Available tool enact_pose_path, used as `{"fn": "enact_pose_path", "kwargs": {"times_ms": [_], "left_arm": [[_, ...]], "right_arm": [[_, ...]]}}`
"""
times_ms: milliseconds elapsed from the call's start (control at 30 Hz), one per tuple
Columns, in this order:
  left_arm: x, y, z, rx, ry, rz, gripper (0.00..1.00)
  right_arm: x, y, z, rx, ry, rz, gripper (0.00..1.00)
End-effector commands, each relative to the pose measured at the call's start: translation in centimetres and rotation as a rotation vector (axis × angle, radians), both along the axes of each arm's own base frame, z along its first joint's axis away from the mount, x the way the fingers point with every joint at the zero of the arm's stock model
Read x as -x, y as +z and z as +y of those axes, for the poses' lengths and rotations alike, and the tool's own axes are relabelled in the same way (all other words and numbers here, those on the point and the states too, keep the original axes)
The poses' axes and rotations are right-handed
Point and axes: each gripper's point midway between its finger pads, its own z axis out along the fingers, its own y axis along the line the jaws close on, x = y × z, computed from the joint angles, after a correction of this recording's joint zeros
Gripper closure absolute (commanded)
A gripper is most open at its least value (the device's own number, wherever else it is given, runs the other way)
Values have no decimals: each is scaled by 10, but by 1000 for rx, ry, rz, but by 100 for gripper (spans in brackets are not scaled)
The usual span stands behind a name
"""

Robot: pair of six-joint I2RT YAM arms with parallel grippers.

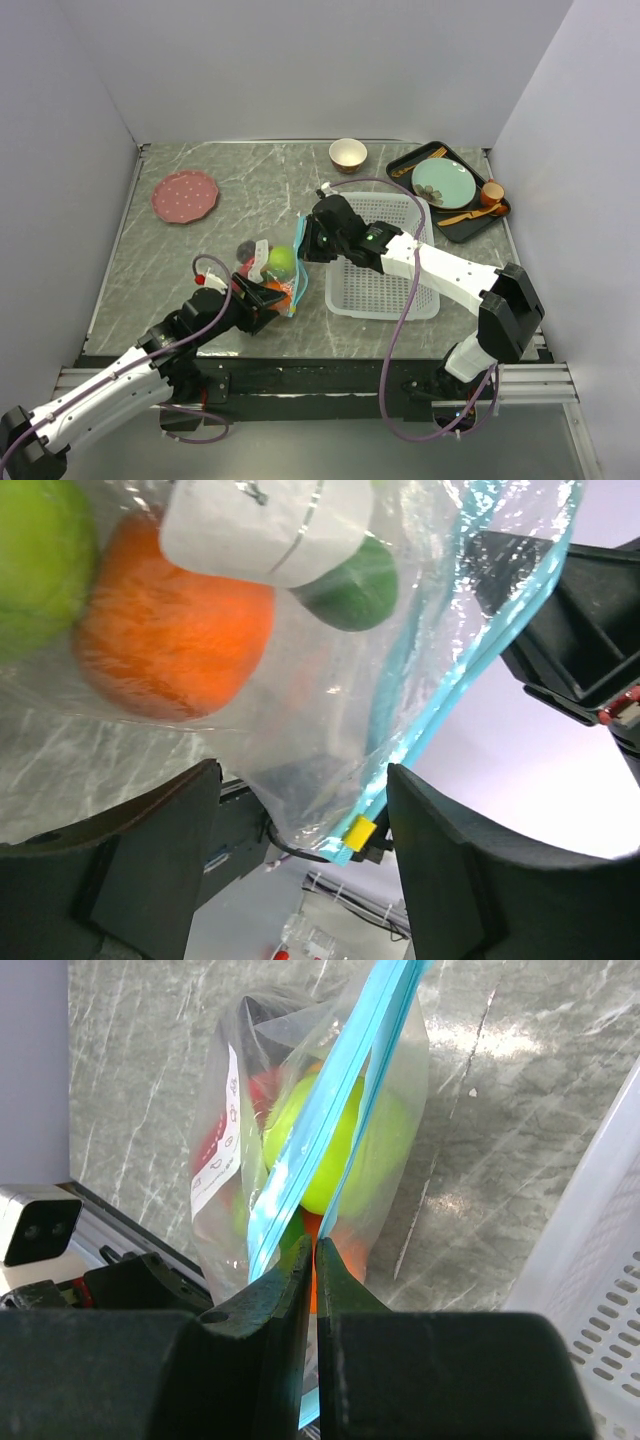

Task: Place the food in the zip-top bag and seal the zipper
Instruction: Zip the zipper food storage bag at the center of the board.

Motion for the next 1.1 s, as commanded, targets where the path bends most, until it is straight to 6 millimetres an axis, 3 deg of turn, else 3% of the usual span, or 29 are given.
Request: {"fn": "enact_pose_path", "kwargs": {"times_ms": [0, 400, 767, 1067], "left_arm": [[-6, 32, -10, 99, 3, -54, 29], [6, 21, -16, 123, -30, 1, 36], [16, 8, -22, 114, -43, 35, 29], [3, 10, -21, 187, 34, 18, 30]], "right_arm": [[-11, 12, 4, -31, -21, -28, 87], [-12, 11, 3, -25, -25, -28, 87], [-14, 16, 4, -36, -27, -34, 87], [-10, 18, 1, -43, -22, -31, 87]]}}
